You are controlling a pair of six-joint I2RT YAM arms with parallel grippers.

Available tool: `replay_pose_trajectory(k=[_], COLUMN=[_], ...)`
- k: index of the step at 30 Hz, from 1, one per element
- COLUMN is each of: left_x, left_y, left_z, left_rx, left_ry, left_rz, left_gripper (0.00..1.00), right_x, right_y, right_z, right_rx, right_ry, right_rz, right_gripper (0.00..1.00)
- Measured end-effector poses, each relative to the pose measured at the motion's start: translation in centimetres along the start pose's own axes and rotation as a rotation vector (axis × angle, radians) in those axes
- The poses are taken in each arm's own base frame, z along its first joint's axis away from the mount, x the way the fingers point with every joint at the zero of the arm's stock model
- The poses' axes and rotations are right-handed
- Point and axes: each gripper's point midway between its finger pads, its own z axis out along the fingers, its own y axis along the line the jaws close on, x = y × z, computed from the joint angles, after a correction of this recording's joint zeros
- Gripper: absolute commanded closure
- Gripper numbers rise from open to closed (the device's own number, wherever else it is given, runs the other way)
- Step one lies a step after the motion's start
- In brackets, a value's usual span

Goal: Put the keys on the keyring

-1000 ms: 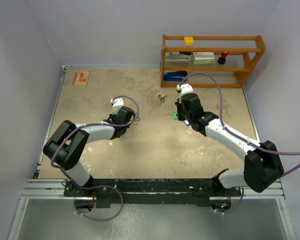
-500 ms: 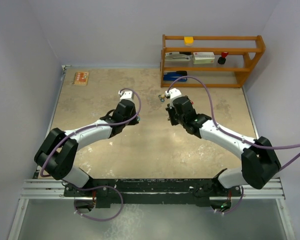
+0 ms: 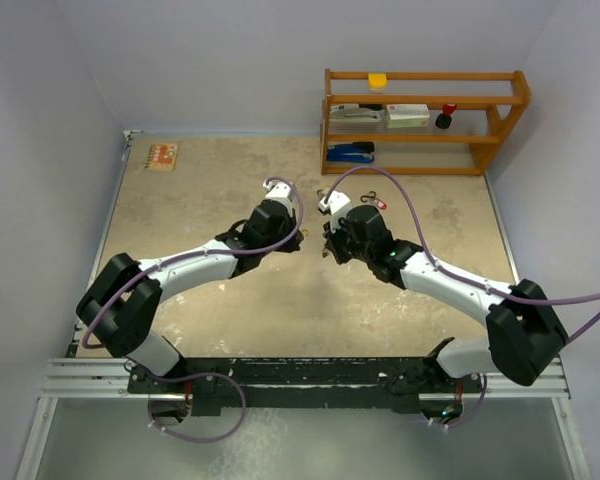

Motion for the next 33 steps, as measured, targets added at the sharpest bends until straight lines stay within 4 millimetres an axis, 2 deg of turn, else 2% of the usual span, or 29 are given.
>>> replay_pose_trajectory(k=[8,18,33], left_x=[0.3,0.8,1.8], left_y=[-1.3,-2.8,-4.0], left_z=[0.0,0.1,0.0], left_rx=[0.025,0.053,0.074], left_ry=[0.004,0.013,0.031], left_rz=[0.014,0.028,0.044], left_gripper=[1.0,1.0,1.0], right_x=[-0.8,-0.8,-0.8], right_y=[0.9,1.5,1.4], right_z=[-0.2,-0.2,-0.2], right_rx=[-0.054,-0.067,-0.065], right_ry=[-0.036,-0.036,-0.036], right_rz=[-0.021,-0.027,-0.032], right_gripper=[1.0,1.0,1.0])
